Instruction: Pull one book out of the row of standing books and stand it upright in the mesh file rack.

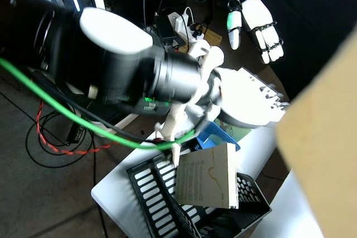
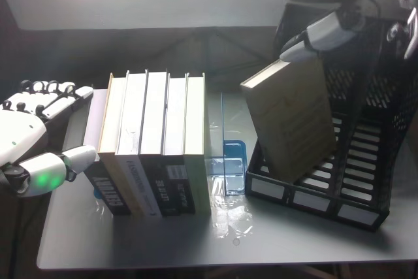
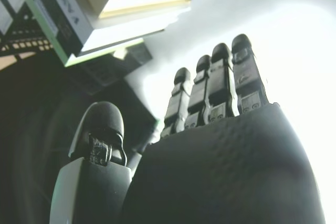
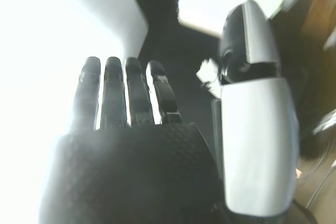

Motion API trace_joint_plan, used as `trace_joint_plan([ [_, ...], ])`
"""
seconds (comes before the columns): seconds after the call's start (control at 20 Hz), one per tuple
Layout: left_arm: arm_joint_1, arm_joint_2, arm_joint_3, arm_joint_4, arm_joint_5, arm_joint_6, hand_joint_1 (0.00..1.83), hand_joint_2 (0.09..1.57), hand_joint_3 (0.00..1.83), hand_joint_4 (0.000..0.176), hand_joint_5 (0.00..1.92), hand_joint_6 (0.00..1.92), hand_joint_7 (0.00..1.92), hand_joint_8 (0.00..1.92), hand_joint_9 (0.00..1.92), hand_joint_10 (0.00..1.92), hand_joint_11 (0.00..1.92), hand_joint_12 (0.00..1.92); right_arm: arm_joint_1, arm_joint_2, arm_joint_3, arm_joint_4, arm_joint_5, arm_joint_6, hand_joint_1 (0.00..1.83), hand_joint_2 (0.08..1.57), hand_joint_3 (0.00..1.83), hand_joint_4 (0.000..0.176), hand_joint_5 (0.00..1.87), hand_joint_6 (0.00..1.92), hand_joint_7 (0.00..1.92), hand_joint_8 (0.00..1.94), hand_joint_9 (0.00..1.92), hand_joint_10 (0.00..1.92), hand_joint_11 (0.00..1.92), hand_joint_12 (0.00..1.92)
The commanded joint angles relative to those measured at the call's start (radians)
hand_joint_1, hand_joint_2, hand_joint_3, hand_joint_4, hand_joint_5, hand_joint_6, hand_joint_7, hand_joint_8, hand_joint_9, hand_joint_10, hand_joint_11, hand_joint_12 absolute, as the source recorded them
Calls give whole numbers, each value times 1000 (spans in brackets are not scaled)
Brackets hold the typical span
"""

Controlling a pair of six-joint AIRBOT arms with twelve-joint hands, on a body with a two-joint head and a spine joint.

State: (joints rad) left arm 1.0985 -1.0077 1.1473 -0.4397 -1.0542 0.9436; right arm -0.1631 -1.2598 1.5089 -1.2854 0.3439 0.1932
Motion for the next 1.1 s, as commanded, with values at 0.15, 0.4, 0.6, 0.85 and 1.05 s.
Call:
trace_joint_plan([
  [0.15, 19, 22, -14, -8, -179, -24, 89, 1365, 0, 72, 0, 0, 0, 0, 0, 0, 0, 0, -88, 59, -30, 400, 260, -126, 652, 1079, 15, 26, 0, 0, 0, 0, 0, 0, 0, 0],
  [0.4, 39, 38, -44, 10, -289, -59, 49, 1362, 0, 96, 0, 0, 0, 0, 0, 0, 0, 0, -224, 143, -129, 696, 464, -283, 699, 1015, 0, 73, 0, 0, 0, 0, 0, 0, 0, 0],
  [0.6, 45, 39, -57, 47, -369, -107, 52, 1354, 0, 82, 0, 0, 0, 0, 0, 0, 0, 0, -375, 211, -210, 914, 642, -386, 430, 1142, 38, 69, 0, 0, 0, 0, 0, 0, 0, 0],
  [0.85, 45, 35, -58, 84, -460, -182, 6, 1370, 1, 116, 0, 0, 0, 0, 0, 0, 0, 0, -544, 296, -301, 1122, 811, -504, 466, 1126, 15, 18, 0, 0, 0, 0, 6, 3, 1, 0],
  [1.05, 32, 36, -57, 128, -480, -208, 75, 1366, 0, 141, 0, 0, 0, 0, 0, 0, 0, 0, -691, 337, -367, 1273, 934, -591, 389, 1128, 13, 39, 0, 0, 0, 0, 13, 2, 0, 0],
])
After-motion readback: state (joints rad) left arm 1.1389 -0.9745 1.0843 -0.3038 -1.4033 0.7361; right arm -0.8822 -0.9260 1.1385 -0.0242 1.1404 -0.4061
